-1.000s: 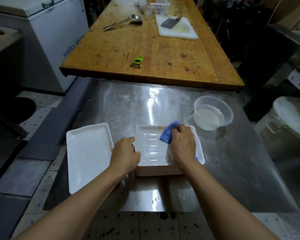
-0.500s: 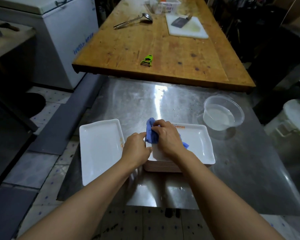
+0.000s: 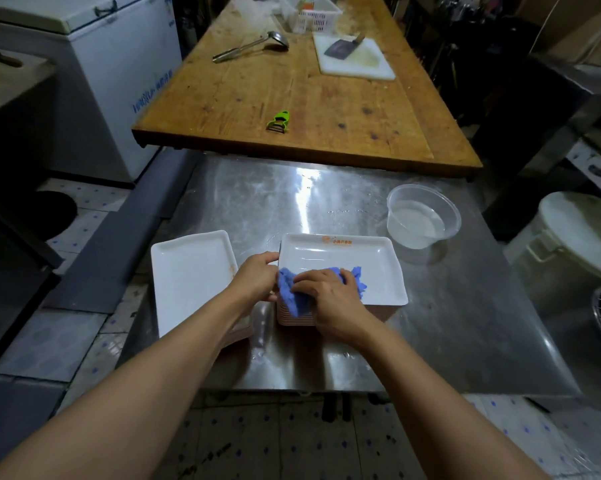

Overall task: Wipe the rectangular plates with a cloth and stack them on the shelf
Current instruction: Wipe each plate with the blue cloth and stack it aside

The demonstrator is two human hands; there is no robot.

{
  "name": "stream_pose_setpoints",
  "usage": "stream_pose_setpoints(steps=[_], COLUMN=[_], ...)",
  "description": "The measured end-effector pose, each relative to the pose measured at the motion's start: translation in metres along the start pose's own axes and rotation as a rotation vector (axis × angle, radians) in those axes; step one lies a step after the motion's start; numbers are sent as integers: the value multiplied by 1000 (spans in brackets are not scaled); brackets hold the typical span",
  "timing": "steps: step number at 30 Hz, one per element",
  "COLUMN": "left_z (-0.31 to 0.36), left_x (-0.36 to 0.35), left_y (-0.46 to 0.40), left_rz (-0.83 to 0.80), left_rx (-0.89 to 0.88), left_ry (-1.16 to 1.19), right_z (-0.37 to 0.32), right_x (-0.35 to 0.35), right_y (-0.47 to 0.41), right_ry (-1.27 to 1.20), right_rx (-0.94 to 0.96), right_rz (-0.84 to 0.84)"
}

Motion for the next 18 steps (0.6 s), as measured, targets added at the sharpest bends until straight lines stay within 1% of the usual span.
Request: stream_pose_setpoints(steps=[6,10,13,15,17,18], left_z=[5,11,12,13,15,15], left_x=[6,1,2,1,0,0], left_y=[-8,-6,-7,-6,-3,-3], left_rz=[197,223,244,257,267,271], left_rx=[-89,-131,-144,-159,-193,-209], left_ry=[-270,-464,-483,-478,-487,-488], right_z=[1,25,55,73,91,98], right_x=[4,15,21,25,19,14], right_y=[15,31,45,49,46,42], right_ry=[110,208,268,292,227,187], right_rx=[-31,-104,-245,-311,-359,-366], right_rz=[56,127,109,137,154,134])
Point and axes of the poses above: each hand's wrist, its own y-axis away from the middle knuckle, its own x-axis out of the back of the hand, z = x × y, the point moved 9 cm from there along -y, towards the middle knuckle, and after that the axes turned 7 degrees about y, right-handed, at the moved point
